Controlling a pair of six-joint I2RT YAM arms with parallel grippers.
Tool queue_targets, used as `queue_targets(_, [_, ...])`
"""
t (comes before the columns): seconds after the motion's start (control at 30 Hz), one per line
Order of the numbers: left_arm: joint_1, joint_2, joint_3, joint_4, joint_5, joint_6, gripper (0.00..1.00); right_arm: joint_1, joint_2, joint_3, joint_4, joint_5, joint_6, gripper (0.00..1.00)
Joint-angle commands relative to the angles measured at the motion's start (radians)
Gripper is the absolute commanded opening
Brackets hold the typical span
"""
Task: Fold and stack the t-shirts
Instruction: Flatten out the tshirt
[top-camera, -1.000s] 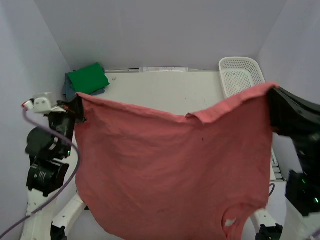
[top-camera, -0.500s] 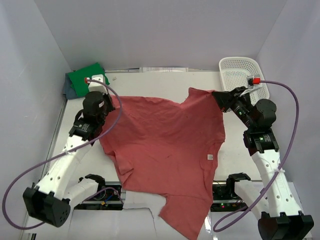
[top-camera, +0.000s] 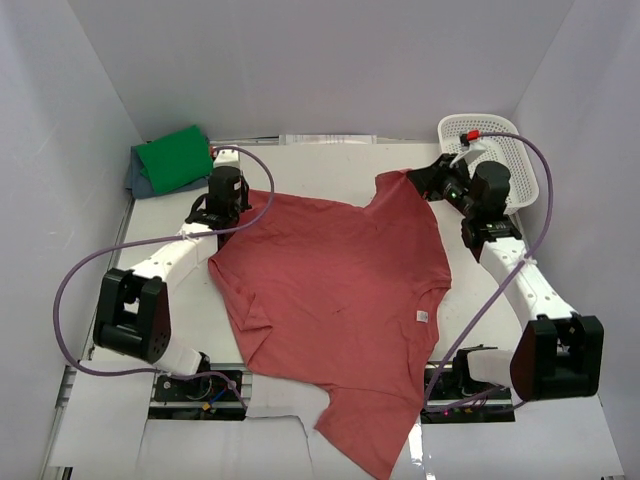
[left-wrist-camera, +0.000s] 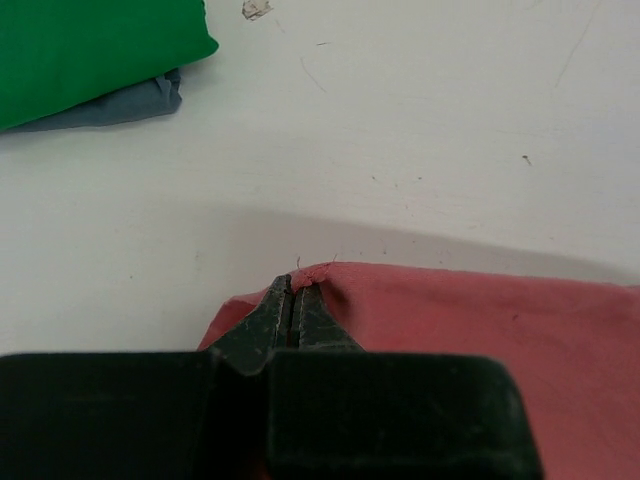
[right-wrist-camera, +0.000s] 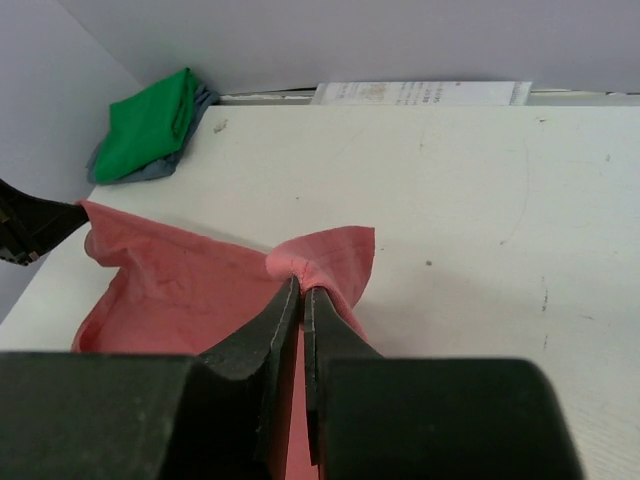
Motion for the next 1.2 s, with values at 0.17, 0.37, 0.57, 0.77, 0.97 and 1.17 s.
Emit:
queue_targets(0.17, [0.100, 0.153, 0.123, 0.042, -0.031, -0.032, 0.00, -0.006, 0.209, 0.166, 0.141, 0.012, -0.030, 0.08])
queue_targets(0.37, [0.138, 0.285, 0.243, 0.019, -0.049, -0.060, 0.00, -0.047, 0.425, 0.332, 0.095, -0.013, -0.017, 0.08])
queue_targets(0.57, [0.155, 0.422, 0.355, 0.019, -0.027, -0.064, 0.00, -0.077, 0.659, 0.586, -0.023, -0.034, -0.033, 0.08])
queue_targets(0.77, [0.157, 0.555, 0.490, -0.022, -0.007, -0.054, 0.00, -0.090, 0.858, 0.771, -0.114, -0.068, -0.035, 0.08])
queue_targets(0.97, [0.158, 0.627, 0.559, -0.024, -0.006, -0.041, 0.00, -0.093, 0.953, 0.838, -0.111, -0.068, -0.029, 0.08])
queue_targets(1.17, [0.164, 0.693, 0.642, -0.040, -0.010, -0.025, 0.00, -0.103, 1.039, 0.938, -0.149, -0.068, -0.015, 0.08])
